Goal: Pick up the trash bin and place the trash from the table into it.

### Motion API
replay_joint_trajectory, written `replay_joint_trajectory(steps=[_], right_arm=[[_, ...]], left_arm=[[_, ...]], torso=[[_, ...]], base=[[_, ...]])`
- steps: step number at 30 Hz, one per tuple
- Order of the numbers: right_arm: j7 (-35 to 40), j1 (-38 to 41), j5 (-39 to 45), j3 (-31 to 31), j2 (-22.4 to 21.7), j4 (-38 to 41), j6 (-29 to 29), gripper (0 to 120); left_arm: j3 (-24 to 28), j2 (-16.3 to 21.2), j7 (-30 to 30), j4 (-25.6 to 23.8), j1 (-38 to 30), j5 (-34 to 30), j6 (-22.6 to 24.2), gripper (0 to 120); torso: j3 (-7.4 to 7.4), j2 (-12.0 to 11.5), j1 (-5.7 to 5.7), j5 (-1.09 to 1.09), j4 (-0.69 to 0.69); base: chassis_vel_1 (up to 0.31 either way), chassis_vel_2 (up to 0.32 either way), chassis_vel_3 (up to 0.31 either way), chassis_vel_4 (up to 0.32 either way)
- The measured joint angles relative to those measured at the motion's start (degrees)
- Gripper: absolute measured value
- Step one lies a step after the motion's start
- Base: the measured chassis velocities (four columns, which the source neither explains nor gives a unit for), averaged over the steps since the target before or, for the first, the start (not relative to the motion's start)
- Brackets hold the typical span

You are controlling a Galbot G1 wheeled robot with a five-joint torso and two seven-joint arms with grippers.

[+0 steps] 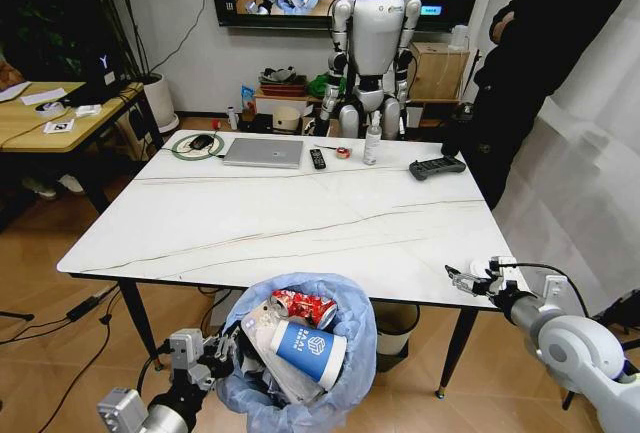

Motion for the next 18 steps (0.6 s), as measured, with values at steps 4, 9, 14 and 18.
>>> replay_joint_trajectory(steps=[4, 9, 14, 18], right_arm=[[-0.09, 0.58, 0.0, -0.01, 0.15, -0.97, -0.12, 100], [-0.45, 1.5, 0.01, -0.18, 0.06, -2.38, -0.13, 100], [-1.42, 4.12, 0.02, -1.77, -0.4, -5.41, -0.06, 100], [-1.93, 6.29, 0.01, -3.45, -0.27, -7.85, 0.12, 100]], left_arm=[[0.01, -0.02, 0.0, 0.01, -0.02, 0.01, 0.0, 0], [0.01, 0.02, -0.01, 0.01, -0.01, 0.04, 0.01, 0], [0.03, -0.05, -0.01, 0.01, 0.0, 0.05, 0.02, 0], [-0.13, -0.06, -0.01, 0.0, 0.07, 0.07, 0.02, 0]], torso=[[0.0, 0.0, 0.0, 0.0, 0.0], [0.0, 0.0, 0.0, 0.0, 0.0], [0.0, 0.0, 0.0, 0.0, 0.0], [0.0, 0.0, 0.0, 0.0, 0.0]], base=[[0.0, 0.0, 0.0, 0.0], [0.0, 0.0, 0.0, 0.0], [0.0, 0.0, 0.0, 0.0], [0.0, 0.0, 0.0, 0.0]])
